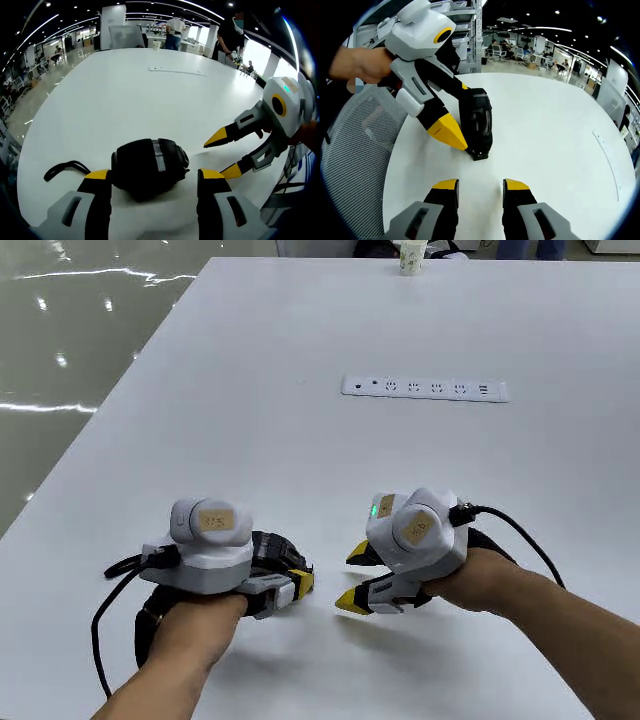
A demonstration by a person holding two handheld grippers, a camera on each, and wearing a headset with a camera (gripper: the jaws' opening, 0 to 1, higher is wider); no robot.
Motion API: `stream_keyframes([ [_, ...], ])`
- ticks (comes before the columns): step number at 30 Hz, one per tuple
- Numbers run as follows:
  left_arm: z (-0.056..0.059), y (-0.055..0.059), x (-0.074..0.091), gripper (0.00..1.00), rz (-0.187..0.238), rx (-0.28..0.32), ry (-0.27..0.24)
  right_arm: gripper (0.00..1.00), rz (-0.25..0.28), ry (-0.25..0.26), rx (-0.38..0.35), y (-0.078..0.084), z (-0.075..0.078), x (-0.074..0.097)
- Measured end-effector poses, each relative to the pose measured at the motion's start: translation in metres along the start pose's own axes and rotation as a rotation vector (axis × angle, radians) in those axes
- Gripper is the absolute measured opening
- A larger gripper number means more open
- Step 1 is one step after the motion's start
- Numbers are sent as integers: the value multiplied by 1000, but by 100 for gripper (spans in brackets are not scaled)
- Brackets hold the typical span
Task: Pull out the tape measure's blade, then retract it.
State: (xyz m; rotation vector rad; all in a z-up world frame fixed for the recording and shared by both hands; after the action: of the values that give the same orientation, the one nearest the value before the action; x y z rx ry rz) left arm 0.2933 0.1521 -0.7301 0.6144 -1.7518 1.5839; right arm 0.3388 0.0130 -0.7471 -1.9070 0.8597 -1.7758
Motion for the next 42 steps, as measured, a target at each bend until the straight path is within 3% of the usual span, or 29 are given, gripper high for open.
stream_keyframes([
  [19, 1, 6, 9, 70, 0, -88, 78, 44, 36, 73, -107, 26, -2, 32],
  [29, 5, 7, 13, 71, 64, -96, 137, 48, 55, 116, -161, 43, -4, 48],
  [42, 4, 14, 21, 75, 126, -138, 177, 55, 111, 155, -239, 62, -13, 66],
])
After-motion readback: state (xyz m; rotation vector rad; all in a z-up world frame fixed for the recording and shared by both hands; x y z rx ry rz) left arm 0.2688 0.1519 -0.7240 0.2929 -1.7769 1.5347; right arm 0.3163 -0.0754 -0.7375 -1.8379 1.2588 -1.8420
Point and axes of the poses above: the centre of the closed fingertips' face, and the gripper's own axes: x roughly backward along the fingers, z roughly to its right, y roughly out of its underside, the point moved 6 cm from there along x, roughly backward along the fingers, and after that the axes turned 10 degrees about -x, right-handed, at the moved point
